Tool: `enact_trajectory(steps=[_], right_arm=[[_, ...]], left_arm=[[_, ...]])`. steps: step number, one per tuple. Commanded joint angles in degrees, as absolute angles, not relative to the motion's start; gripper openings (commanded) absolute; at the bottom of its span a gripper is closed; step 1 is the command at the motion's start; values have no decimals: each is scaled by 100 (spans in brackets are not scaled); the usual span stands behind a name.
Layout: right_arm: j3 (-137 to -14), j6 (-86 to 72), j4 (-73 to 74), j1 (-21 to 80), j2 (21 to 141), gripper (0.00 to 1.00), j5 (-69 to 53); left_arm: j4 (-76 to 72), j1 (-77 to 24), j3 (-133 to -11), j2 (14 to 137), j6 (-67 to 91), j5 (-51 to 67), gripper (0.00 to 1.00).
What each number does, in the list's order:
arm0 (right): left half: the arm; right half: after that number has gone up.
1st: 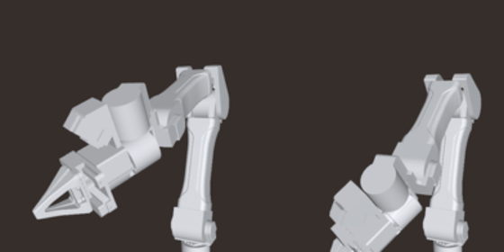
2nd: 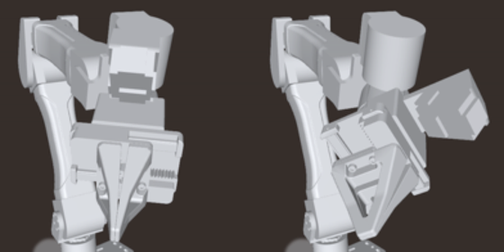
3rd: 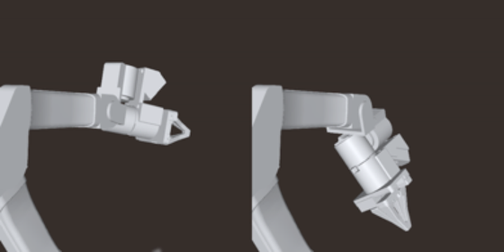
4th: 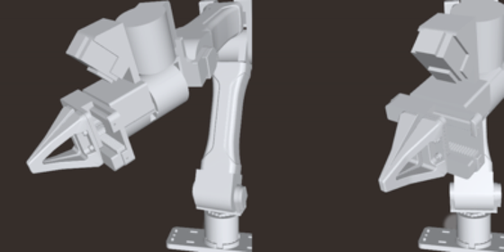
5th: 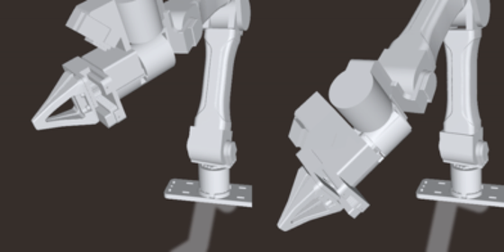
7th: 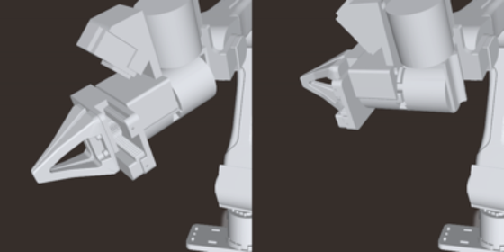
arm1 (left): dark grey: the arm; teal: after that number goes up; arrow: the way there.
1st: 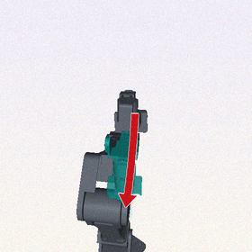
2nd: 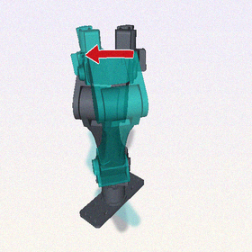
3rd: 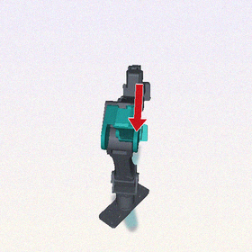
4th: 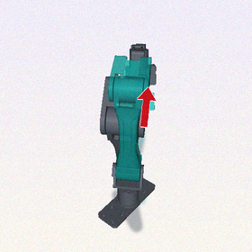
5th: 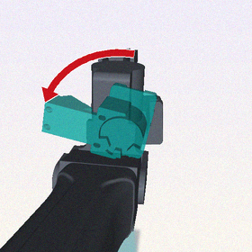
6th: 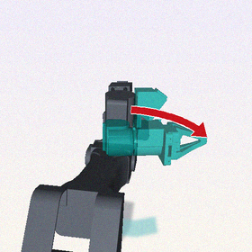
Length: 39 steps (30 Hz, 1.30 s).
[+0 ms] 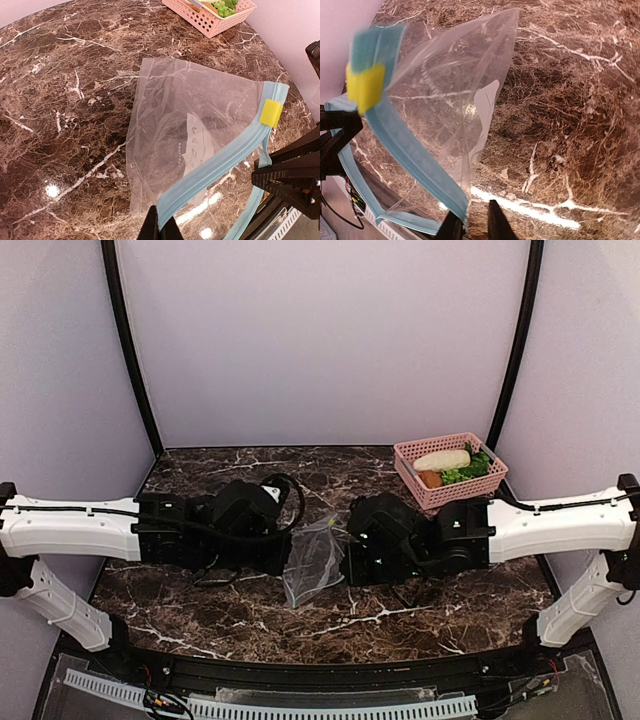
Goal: Place the food in the zip-top bag and seal the zipper
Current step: Pass from the right arm to the left, then adjust the zipper food storage bag at the center of the board.
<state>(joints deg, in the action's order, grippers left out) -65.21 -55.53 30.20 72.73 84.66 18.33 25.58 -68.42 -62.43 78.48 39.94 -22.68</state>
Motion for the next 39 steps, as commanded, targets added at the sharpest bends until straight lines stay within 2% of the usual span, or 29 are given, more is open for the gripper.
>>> enact_trajectory(steps=[1,8,12,14,24,30,39], right_arm=[[-6781,-5542,3003,7251,8604,24,2062],[-6736,-5607,2756,7237,8710,44,2181],[-6773,-5647,2710,7208,8780,50,2206],[-6815,-5618,2618,7216,8810,59,2162],[-6908,-5750,2474,7184,8912,84,2156],[-7083,-6138,2689,7147,9146,92,2308],[-7090,-6859,3263,7003,9616,97,2645]], left_arm=[[2303,-6870,-6225,8007,4109,-2004,1],[2151,-6893,-6195,8097,4213,-1888,1],[2060,-6899,-6125,8091,4245,-1824,1],[2045,-6899,-6105,8109,4259,-1808,1],[1931,-6907,-6061,8167,4329,-1745,1],[1909,-6916,-6058,8228,4341,-1737,1],[1844,-6943,-6008,8184,4413,-1818,1]])
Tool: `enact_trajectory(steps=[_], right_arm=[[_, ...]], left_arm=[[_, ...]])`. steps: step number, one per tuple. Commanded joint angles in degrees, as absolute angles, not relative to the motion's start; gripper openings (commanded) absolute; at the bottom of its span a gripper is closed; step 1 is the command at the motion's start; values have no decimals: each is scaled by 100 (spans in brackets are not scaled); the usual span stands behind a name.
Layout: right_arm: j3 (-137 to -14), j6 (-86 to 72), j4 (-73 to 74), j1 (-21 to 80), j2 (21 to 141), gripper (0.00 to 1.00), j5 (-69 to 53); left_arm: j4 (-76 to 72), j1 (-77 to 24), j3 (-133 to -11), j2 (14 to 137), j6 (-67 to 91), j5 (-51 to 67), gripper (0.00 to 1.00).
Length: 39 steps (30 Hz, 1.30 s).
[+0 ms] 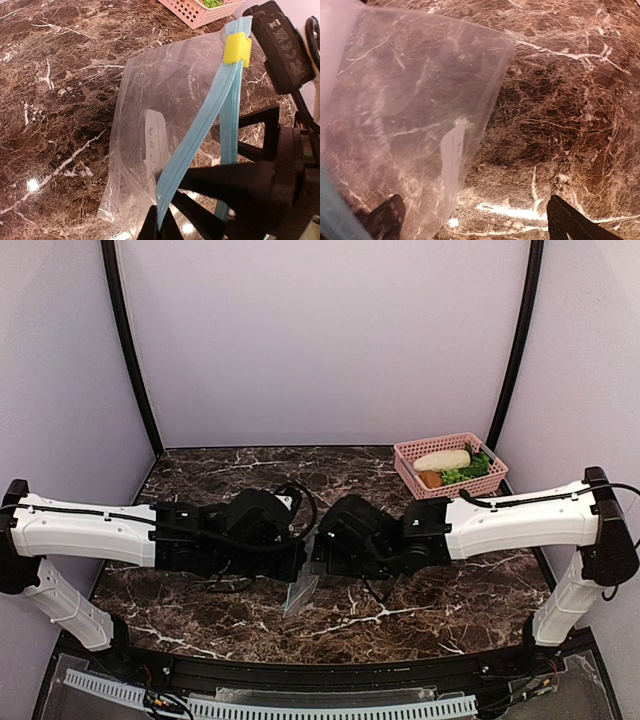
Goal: Place the food in the zip-top bag and seal the zipper
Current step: Adjust the zipper food storage bag at the center of the board.
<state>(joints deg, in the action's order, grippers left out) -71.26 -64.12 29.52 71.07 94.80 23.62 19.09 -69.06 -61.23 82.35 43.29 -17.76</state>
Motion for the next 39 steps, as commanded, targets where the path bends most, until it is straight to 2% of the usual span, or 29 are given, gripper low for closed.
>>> enact_trajectory(steps=[1,12,22,28,34,39], right_arm=[[-7047,-6904,3265,6986,9635,97,2651],[-7000,-6536,2948,6848,9874,98,2567],[-6072,-6931,3006,6688,9539,97,2475],[-6019,-6881,2991,6659,9522,97,2413],[-6345,-5722,2589,6706,9394,97,2011],[-6244,-4761,1838,6833,8738,98,1199]], left_arm=[[1823,-6943,-5992,8174,4417,-1808,1],[1452,-6944,-5806,8014,4489,-1572,1],[2615,-6933,-5909,7317,4290,-2705,1],[2770,-6893,-5904,7119,4183,-2632,1],[2703,-6891,-6058,7352,3960,-2223,1],[2800,-6789,-6185,7612,3933,-1984,1]])
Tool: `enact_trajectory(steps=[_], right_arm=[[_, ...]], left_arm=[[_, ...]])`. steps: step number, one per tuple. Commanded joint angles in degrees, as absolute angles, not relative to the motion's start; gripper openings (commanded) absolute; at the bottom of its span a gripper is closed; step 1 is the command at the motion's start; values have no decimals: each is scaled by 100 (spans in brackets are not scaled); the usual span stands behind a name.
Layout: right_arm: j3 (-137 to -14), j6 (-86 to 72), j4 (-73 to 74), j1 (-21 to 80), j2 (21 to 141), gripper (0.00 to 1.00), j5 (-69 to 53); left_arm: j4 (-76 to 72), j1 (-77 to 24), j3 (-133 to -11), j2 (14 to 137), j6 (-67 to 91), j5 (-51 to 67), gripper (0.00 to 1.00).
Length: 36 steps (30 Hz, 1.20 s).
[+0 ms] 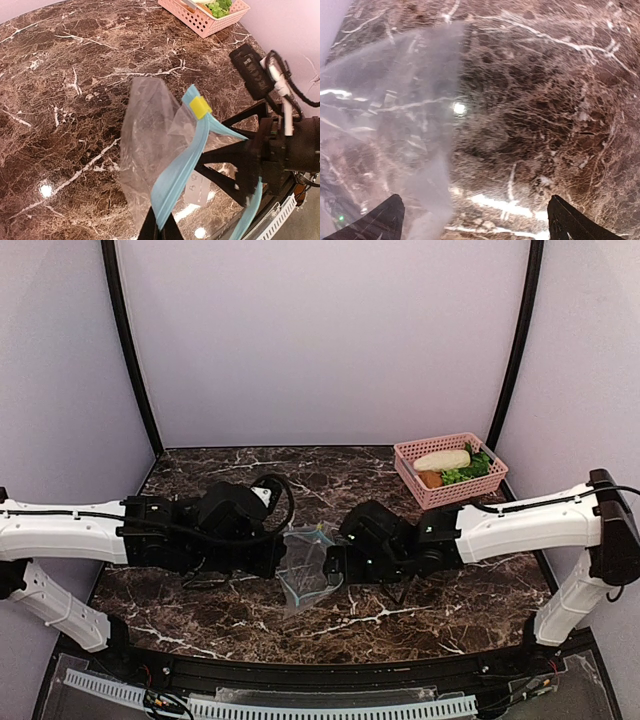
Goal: Place the food in the zip-top bag and seal the zipper
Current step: Adjust the zipper food storage bag at the center of the board, then adjust the bin at the center of the board.
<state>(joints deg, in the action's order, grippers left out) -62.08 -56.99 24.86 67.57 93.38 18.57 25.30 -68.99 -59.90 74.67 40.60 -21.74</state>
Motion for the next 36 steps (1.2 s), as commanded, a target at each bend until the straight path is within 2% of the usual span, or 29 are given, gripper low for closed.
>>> enact_trajectory(steps=[1,11,14,18,24,31,36], right_arm=[[-6180,-4625,1701,6852,8585,98,1021],[-5728,-4025,1218,6904,7191,99,-314],[-5711,-4044,1229,6897,6886,99,-317],[-5637,-4277,1481,6823,6679,98,314],[-5789,-4293,2503,5970,6602,96,730],[-6060,-3480,3106,4419,6914,92,435],[-6361,-2784,3077,3340,7604,86,226]], left_arm=[[2806,-6756,-6196,7649,3936,-1950,1],[2791,-6111,-6316,7704,3652,-1283,1],[2779,-6070,-6420,7753,3463,-1157,1],[2887,-6056,-6600,7801,3276,-1157,1],[3758,-5785,-7007,7646,2882,-1501,1],[4403,-4919,-7362,7520,2056,-949,1],[4378,-4126,-7371,7633,1442,-610,1]])
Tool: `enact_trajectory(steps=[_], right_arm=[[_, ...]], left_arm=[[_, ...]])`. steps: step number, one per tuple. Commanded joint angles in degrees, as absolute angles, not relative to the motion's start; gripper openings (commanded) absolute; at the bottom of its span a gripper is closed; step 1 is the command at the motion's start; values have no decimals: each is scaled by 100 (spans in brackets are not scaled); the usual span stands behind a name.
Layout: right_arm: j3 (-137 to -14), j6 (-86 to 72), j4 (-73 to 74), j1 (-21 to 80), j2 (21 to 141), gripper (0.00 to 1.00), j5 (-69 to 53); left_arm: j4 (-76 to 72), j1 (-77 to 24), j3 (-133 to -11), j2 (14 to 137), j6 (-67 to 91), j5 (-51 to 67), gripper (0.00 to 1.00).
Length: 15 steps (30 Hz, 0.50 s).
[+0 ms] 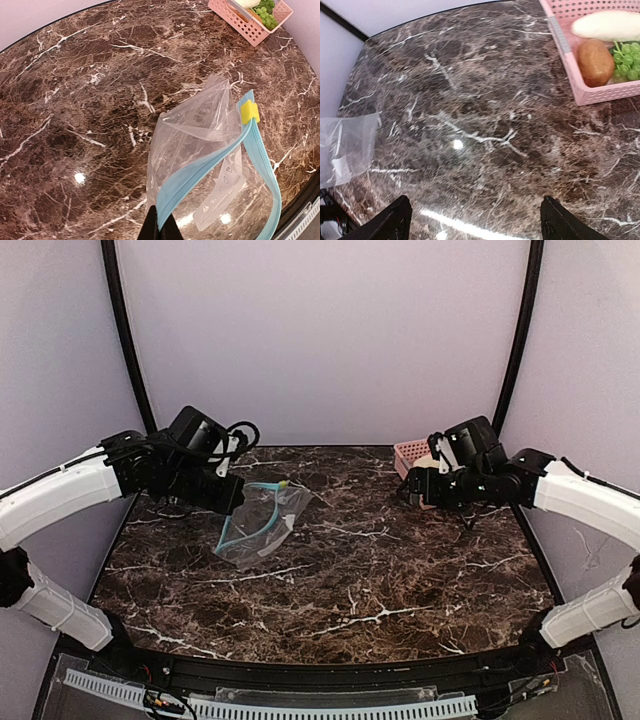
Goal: Place the food in the zip-top bag and seal the zipper
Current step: Adjust the bin at the center of the board.
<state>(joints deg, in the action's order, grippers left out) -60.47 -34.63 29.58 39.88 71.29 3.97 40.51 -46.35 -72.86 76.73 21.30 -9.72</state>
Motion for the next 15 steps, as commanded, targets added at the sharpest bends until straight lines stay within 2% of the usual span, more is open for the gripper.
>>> enact_trajectory(steps=[1,8,15], right_arm=[[-6449,-2666,3056,3161,7783,85,182],[-7304,-1863,2751,2251,9051,79,-149],[-8224,-1303,2560,1814,10301,78,-684]], left_arm=[[4346,-4028,-7329,7653,1334,-586,1],[3439,-3198,-6743,7578,1018,-384,1],[2951,-3014,-6354,7702,567,-884,1]])
